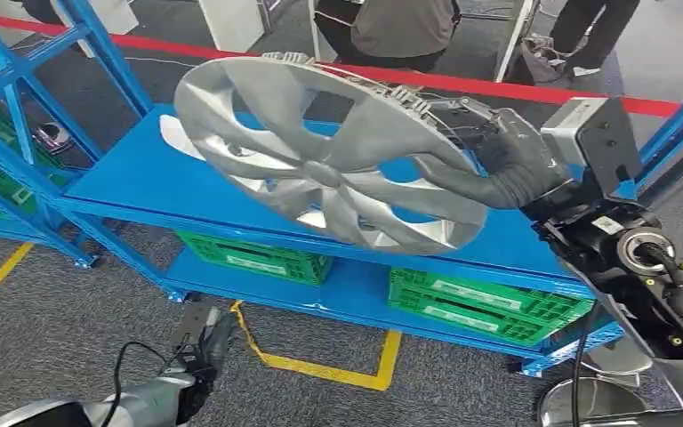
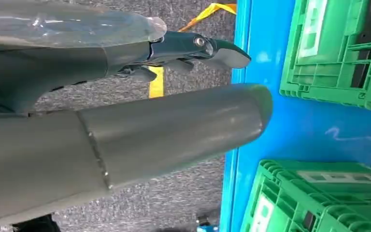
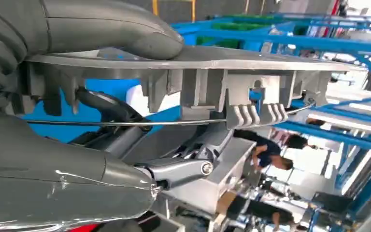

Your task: Take the parts from the cabinet and place them on the table.

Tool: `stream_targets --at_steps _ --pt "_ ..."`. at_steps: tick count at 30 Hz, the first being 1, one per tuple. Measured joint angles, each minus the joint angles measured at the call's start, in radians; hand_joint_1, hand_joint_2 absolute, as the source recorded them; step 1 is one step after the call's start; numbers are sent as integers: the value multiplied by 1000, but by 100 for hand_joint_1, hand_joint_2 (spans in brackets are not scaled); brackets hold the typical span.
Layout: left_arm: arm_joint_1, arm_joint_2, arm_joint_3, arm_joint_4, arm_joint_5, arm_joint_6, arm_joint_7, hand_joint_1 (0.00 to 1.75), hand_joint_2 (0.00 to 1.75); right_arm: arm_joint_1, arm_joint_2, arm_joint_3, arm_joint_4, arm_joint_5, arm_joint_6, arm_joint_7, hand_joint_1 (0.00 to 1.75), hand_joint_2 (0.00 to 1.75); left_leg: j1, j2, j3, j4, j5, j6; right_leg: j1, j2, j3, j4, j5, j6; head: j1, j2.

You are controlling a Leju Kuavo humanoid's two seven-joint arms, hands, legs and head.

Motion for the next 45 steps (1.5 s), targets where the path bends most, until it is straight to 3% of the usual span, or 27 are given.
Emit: stream_targets --at_steps 9,16,21,25,30,45 --pt "0 0 0 0 4 0 0 0 0 31 2 22 -8 -17 50 -2 175 175 0 0 0 0 0 0 0 0 0 0 0 0 0 0" --pt "5 2 0 0 27 6 -19 0 0 114 1 35 -8 147 -37 -94 175 175 0 -1 0 0 0 0 0 -1 0 0 0 0 0 0" --pt "14 8 0 1 37 6 -33 0 0 215 -12 5 -31 157 -28 -128 175 175 0 -1 0 0 0 0 0 -1 0 0 0 0 0 0" --pt "19 11 0 3 42 6 -41 0 0 269 -30 -2 -65 188 10 -117 175 175 0 -1 -1 0 -1 0 0 -1 -1 0 0 0 0 0" --pt "28 14 0 7 44 9 -51 0 0 352 -43 -5 -110 313 -2 -98 175 175 0 0 -1 0 -1 0 0 -1 -1 0 0 0 0 0" --pt "19 11 0 7 10 9 -30 0 0 417 -49 -40 -181 331 -11 -89 175 175 0 0 -2 2 -1 1 -1 0 -2 0 0 0 0 0"
